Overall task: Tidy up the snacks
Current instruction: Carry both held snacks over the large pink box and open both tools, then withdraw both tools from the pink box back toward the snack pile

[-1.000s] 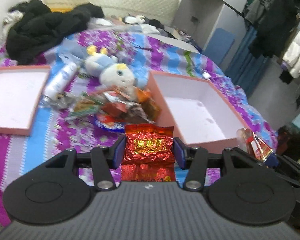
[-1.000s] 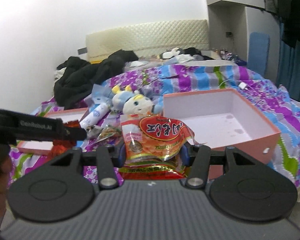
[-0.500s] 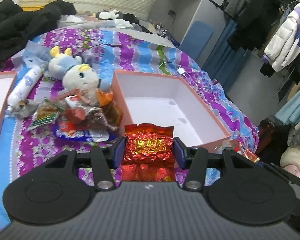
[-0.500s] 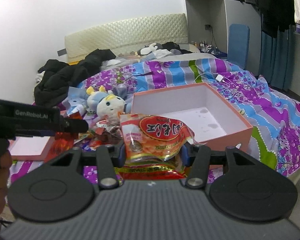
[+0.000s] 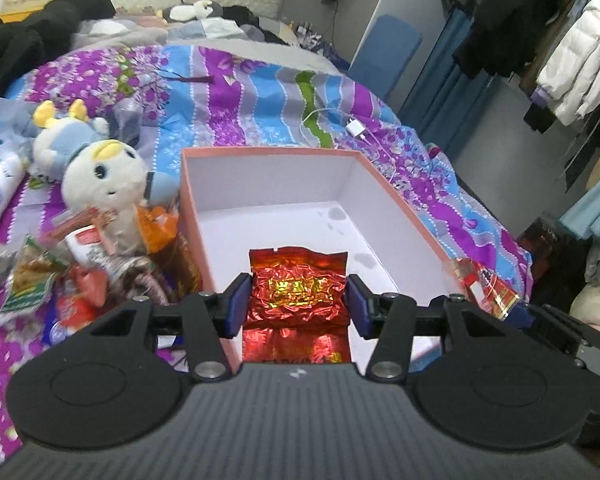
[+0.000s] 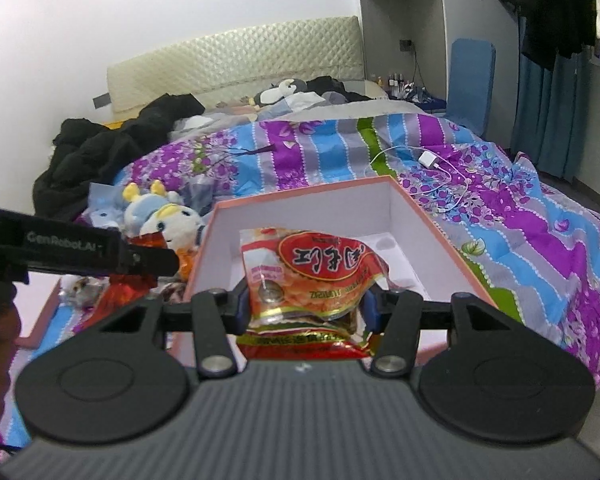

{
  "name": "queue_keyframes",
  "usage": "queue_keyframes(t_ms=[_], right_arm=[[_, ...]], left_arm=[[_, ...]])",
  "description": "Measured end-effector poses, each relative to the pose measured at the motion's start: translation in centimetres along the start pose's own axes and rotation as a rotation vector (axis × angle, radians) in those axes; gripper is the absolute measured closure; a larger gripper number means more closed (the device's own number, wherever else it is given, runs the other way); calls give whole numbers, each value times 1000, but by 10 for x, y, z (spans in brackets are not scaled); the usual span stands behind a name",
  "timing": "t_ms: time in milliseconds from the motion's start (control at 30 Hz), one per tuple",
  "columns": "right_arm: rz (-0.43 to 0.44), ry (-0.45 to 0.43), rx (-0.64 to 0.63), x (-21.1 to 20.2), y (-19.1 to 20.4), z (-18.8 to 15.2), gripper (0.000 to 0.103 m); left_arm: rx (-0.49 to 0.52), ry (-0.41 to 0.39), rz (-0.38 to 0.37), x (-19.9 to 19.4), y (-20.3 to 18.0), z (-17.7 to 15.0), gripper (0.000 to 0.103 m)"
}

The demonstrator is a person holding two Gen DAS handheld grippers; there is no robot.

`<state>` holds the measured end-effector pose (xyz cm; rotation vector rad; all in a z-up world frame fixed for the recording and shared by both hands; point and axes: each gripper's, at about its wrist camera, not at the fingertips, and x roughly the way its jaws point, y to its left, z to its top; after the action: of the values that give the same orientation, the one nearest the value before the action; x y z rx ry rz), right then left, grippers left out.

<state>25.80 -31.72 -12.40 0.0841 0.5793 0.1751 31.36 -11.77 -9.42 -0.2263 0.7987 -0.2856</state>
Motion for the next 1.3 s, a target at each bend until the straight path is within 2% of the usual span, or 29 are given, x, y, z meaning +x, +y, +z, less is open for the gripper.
queue_keyframes(t_ms=[233, 433, 500, 567, 600, 633, 967, 1300], right_arm=[[3, 72, 22, 65, -23, 3, 47], [-4, 130, 48, 103, -37, -3, 45], [-16, 150, 55, 111, -40, -5, 39], [-32, 173, 68, 116, -42, -8, 34], [-39, 182, 73, 118, -43, -9, 26], [-48, 184, 79, 117, -43, -10, 25], [-43, 112, 72, 72, -30, -4, 25], [-21, 30, 65, 3, -1, -6, 25]], left_arm=[[24, 60, 7, 76, 2, 29, 46], [40, 109, 7, 116, 5, 32, 46], [50, 119, 0, 124, 6, 31, 45], [49, 118, 7, 125, 8, 31, 39], [47, 111, 4, 123, 8, 31, 35], [45, 101, 3, 121, 9, 32, 32], [52, 21, 8, 53, 6, 23, 31], [56, -48, 5, -32, 5, -10, 31]])
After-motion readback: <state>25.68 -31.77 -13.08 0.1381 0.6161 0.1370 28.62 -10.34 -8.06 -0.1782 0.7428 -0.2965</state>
